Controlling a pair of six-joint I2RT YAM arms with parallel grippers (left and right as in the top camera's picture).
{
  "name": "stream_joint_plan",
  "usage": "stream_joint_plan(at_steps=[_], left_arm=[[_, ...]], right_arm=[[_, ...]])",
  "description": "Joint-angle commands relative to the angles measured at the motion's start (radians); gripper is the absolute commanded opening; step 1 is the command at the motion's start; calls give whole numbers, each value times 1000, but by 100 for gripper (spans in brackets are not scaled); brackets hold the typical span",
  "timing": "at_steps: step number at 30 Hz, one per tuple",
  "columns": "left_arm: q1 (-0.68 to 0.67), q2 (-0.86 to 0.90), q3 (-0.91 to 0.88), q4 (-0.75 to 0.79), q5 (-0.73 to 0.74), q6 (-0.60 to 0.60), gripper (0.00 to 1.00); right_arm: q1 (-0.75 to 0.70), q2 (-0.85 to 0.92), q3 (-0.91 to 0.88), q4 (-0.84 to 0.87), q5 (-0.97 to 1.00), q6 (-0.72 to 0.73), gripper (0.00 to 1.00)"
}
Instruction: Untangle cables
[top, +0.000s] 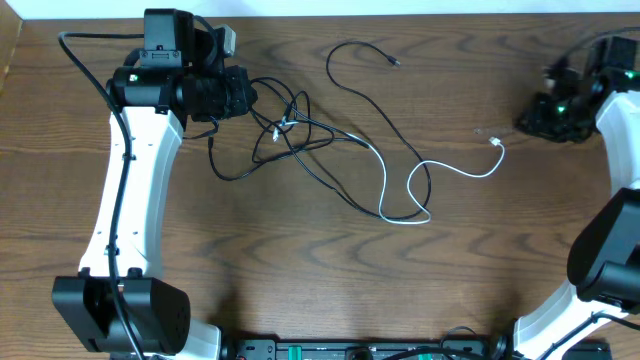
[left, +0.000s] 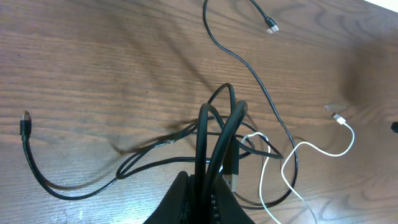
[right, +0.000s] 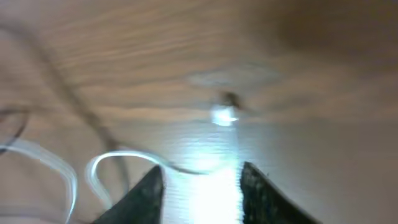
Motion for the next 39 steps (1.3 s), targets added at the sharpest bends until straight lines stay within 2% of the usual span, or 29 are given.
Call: stream_joint_plan(at_steps=[1, 11, 20, 30, 39], left_arm=[[6, -22, 8, 0, -17, 6, 8], [6, -22, 8, -4, -17, 6, 8], [6, -22, 8, -4, -17, 6, 8], [6, -22, 8, -11, -17, 6, 8], [6, -22, 8, -11, -17, 6, 8]], right_arm=[[50, 6, 10, -21, -185, -124, 43], [210, 5, 10, -138, -173, -261, 58], [340, 6, -14, -333, -148, -449, 66], [468, 6, -183, -269, -142, -566, 75], [485, 6, -309, -191, -242, -634, 78]])
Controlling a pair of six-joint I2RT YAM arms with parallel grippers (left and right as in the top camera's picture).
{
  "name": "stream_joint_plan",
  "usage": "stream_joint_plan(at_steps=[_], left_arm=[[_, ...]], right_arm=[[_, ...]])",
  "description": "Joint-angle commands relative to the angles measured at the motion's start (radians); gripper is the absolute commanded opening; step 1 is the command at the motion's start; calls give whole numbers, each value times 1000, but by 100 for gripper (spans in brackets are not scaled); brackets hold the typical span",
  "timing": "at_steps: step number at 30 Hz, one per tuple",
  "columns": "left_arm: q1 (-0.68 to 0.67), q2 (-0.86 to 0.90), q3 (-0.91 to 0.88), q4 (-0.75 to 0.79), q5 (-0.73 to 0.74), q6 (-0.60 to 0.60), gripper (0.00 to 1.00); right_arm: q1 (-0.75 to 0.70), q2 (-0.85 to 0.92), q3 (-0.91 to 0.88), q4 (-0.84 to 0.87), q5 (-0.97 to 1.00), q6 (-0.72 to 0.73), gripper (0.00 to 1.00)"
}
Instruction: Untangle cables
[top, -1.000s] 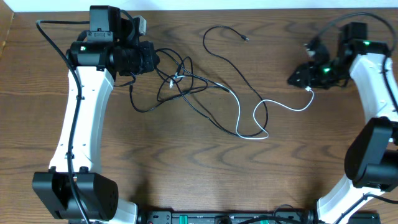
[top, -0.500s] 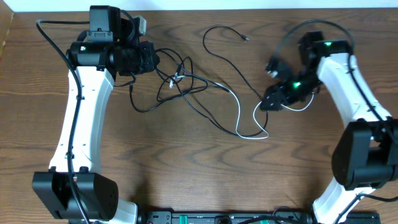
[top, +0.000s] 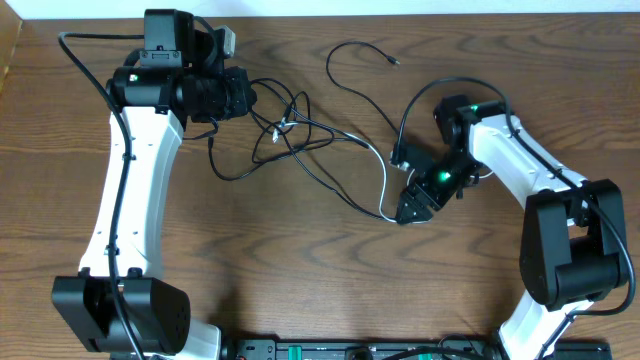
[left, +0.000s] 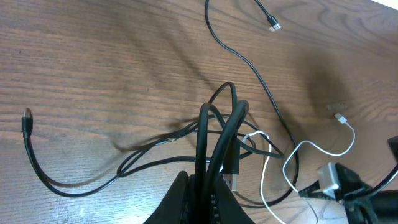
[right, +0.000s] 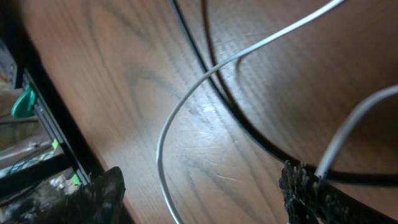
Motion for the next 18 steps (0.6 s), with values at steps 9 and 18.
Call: stream_joint_plan(at_steps=[9, 18], left_arm=[[6, -22, 8, -4, -14, 6, 8], [6, -22, 8, -11, -14, 6, 8]], right_arm=[[9, 6, -87, 19, -122, -85, 78], [33, 6, -134, 22, -156, -84, 55]])
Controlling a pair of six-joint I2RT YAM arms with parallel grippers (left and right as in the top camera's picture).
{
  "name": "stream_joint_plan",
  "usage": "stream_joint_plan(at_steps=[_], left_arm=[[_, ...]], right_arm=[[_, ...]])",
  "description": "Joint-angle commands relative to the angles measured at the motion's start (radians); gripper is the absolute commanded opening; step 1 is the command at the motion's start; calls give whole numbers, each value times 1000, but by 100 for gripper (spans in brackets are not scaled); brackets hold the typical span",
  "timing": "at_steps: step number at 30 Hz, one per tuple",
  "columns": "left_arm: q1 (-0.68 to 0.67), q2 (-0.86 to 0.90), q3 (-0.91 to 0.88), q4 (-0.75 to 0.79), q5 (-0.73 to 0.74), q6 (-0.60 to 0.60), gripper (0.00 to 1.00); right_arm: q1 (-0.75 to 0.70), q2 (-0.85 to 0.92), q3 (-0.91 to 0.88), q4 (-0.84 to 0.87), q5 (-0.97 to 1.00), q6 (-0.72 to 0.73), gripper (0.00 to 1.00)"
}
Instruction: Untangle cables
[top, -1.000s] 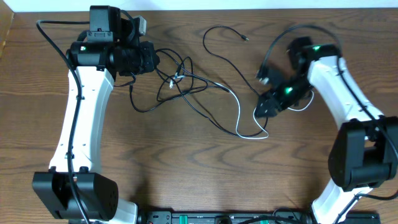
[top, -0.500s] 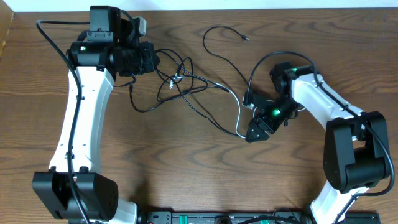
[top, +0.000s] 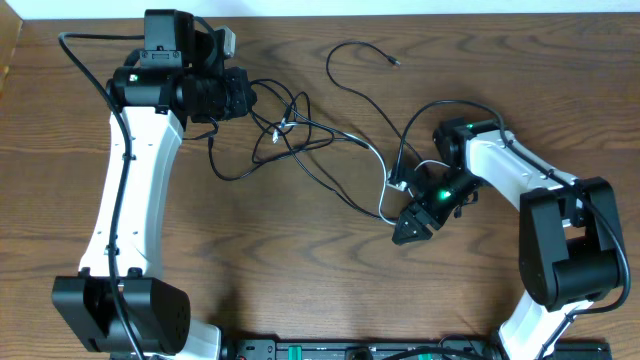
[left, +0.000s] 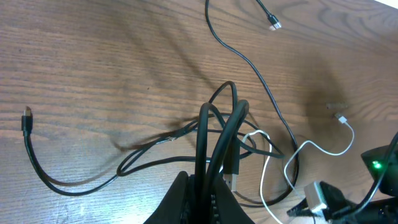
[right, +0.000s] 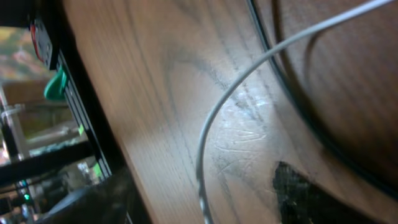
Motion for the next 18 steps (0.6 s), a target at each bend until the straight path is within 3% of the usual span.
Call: stream_joint_plan(at_steps=[1, 4, 5, 14, 18], left_arm=[[6, -22, 8, -6, -14, 5, 8], [6, -22, 8, -7, -14, 5, 8], [6, -22, 8, -7, -14, 5, 8], [6, -22, 8, -7, -14, 5, 9], [6, -22, 8, -10, -14, 5, 17]], right_arm=[[21, 5, -10, 0, -45, -9, 45], [31, 5, -9, 0, -56, -4, 7], [31, 5, -8, 0, -65, 10, 1], [-42, -33, 190, -13, -198, 209, 1], [-132, -92, 367, -24, -170, 357, 1]])
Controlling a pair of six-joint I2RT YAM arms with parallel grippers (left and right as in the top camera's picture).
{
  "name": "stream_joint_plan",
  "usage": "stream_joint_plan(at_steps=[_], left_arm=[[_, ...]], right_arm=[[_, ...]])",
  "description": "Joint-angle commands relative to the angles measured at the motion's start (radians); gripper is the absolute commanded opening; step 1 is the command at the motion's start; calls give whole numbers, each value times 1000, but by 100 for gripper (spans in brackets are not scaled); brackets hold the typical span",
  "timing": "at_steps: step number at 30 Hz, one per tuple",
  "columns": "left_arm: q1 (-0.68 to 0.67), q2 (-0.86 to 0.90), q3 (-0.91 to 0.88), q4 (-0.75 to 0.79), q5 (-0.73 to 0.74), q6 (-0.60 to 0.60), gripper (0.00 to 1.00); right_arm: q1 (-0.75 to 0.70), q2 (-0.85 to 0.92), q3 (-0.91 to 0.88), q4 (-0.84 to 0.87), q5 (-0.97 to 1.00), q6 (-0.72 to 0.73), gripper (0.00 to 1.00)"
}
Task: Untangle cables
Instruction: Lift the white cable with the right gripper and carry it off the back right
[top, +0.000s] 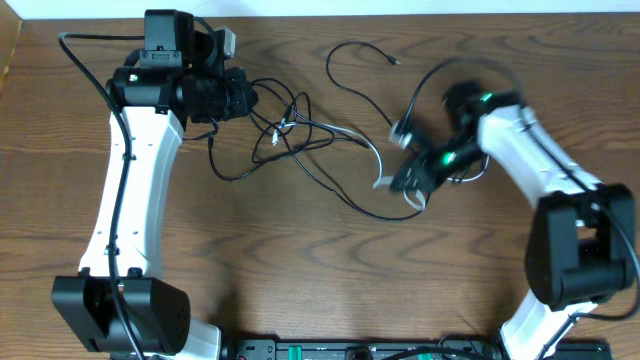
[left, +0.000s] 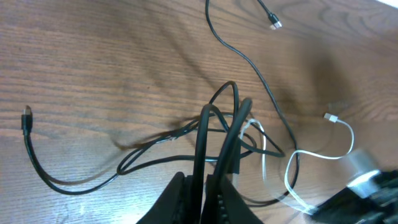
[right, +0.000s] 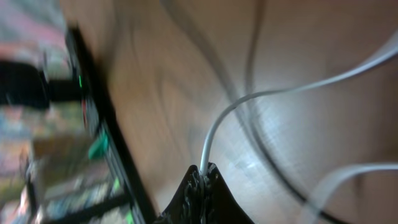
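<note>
A knot of black cables (top: 290, 130) lies at the back left of the table. My left gripper (top: 247, 96) is shut on loops of the thick black cable (left: 205, 134), seen between its jaws (left: 210, 182). A white cable (top: 378, 155) runs out of the knot to the right, and its plug (left: 331, 116) lies free on the wood. My right gripper (top: 408, 180), blurred, is shut on the white cable (right: 249, 99), which rises out of its closed jaws (right: 204, 169). A thin black cable (top: 345, 80) curls toward the back.
The thin black cable's plug (top: 393, 62) lies at the back centre. Another black plug end (left: 25, 118) lies to the left of the knot. The rail with green parts (top: 330, 350) runs along the front edge. The white wall edge borders the back.
My right gripper, open around the white cable's loop before, is now shut on the white cable and sits farther back and left. The white loop has been drawn in. My left gripper has not moved.
First my right gripper was at the far right, near the white plug. It then stood open over the white cable's loop at mid-table, then lower around that cable. Now it holds the cable. My left gripper held the black loops throughout.
</note>
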Motion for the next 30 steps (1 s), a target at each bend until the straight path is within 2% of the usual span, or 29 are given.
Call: stream_joint_plan(at_steps=[1, 6, 8, 10, 12, 15, 25, 30], left_arm=[[6, -22, 8, -8, -14, 5, 26], [6, -22, 8, -10, -14, 5, 47], [6, -22, 8, -10, -13, 5, 60], [5, -22, 8, -13, -13, 5, 80], [5, -22, 8, -15, -13, 6, 93], [5, -22, 8, -17, -13, 6, 94], [5, -22, 8, -17, -13, 6, 95], [5, -21, 8, -17, -13, 6, 95]], right_arm=[[-83, -89, 152, -1, 5, 206, 1], [-170, -143, 344, -3, 216, 412, 1], [-186, -159, 400, -2, 273, 442, 1], [-193, -172, 455, 0, 316, 464, 1], [-194, -180, 517, 4, 384, 493, 1], [-194, -182, 607, 16, 455, 523, 1], [-172, -182, 917, 134, 457, 526, 1], [-179, -182, 964, 220, 576, 549, 1]])
